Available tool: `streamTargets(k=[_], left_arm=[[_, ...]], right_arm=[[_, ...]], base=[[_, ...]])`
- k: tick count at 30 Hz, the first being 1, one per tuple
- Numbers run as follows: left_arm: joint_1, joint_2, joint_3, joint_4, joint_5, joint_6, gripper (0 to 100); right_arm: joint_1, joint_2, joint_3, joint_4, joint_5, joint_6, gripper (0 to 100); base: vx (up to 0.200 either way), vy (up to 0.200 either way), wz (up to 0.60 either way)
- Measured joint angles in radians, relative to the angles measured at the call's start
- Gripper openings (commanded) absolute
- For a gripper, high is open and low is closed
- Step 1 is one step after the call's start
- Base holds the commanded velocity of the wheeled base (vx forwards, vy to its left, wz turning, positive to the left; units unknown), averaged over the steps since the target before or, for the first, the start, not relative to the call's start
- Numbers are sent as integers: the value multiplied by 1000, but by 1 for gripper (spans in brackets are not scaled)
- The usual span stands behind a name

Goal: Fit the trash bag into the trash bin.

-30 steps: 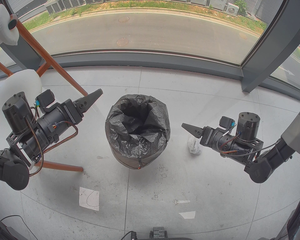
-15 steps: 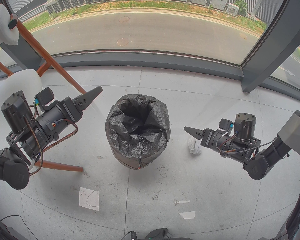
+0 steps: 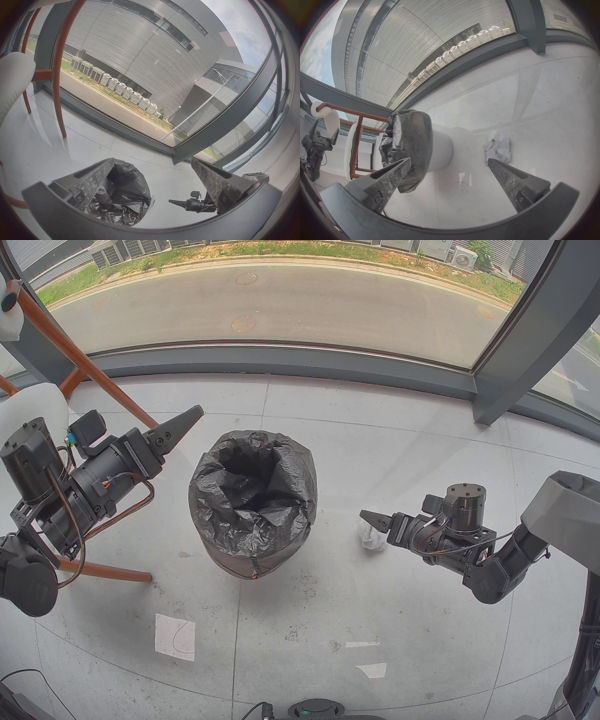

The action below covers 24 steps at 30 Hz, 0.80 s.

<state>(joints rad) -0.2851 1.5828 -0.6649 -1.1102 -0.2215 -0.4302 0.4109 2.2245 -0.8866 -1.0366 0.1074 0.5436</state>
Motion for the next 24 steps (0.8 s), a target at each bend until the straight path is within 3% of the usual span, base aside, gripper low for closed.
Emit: streamTargets(k=[8,16,24], left_arm=[[0,1,0,0,0,0,100],[-1,1,0,0,5,3,100],[-1,4,-31,0,18,0,100]], right_arm=[[2,97,-54,-79,-64,-24,100],[31,257,-121,-255,-132,-160,100],[82,369,-150,-298,-150,-182,100]], base=[[0,-200,0],[0,0,0],[0,0,0]])
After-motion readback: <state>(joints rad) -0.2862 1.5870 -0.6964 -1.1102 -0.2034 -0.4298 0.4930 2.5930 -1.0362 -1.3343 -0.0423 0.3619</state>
